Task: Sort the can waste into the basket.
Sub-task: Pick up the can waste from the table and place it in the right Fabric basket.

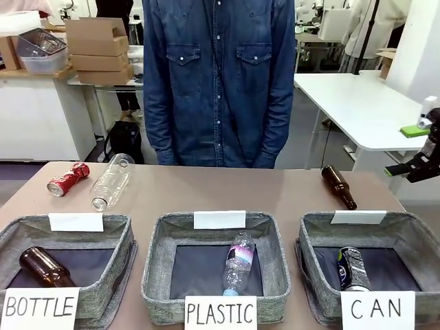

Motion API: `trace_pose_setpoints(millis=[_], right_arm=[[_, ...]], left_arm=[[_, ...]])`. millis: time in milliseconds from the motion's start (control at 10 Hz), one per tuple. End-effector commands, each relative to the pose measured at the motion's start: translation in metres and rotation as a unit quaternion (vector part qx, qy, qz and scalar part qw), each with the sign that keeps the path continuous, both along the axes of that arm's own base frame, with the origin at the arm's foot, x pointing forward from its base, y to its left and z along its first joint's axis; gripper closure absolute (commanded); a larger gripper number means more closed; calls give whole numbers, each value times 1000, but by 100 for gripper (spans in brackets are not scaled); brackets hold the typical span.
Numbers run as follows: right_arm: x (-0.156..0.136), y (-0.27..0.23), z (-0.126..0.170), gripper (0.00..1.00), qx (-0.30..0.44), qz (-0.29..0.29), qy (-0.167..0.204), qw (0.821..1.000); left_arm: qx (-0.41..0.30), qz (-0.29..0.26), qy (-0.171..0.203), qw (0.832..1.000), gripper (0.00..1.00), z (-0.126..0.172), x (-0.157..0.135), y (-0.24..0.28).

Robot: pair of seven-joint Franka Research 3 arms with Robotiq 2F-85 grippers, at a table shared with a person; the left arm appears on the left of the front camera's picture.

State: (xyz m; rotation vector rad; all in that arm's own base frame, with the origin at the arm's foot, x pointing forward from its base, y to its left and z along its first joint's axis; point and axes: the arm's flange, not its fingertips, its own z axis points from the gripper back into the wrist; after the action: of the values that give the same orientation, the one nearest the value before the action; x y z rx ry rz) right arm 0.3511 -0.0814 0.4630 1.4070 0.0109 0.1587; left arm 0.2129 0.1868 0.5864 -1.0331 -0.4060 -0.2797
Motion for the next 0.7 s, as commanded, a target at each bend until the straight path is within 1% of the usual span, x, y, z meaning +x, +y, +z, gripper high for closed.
trace_pose_setpoints(millis=[0, 300, 400, 500, 600], right_arm=[[-2, -4, -1, 0, 1, 3, -7, 1000], [-2, -4, -1, 0, 1, 3, -7, 1000], [-2, -4, -1, 0, 1, 3, -7, 1000], [-2, -4, -1, 0, 1, 3, -7, 1000], [-2, -4, -1, 0, 1, 3, -7, 1000]], left_arm=[[-7, 9, 1, 1000, 0, 2, 2, -4], [-7, 9, 1, 1000, 0, 2, 2, -4], [0, 0, 0, 1000, 0, 0, 0, 0], [108, -11, -36, 993, 0, 8, -13, -13], [185, 2, -64, 981, 0, 16, -5, -24]])
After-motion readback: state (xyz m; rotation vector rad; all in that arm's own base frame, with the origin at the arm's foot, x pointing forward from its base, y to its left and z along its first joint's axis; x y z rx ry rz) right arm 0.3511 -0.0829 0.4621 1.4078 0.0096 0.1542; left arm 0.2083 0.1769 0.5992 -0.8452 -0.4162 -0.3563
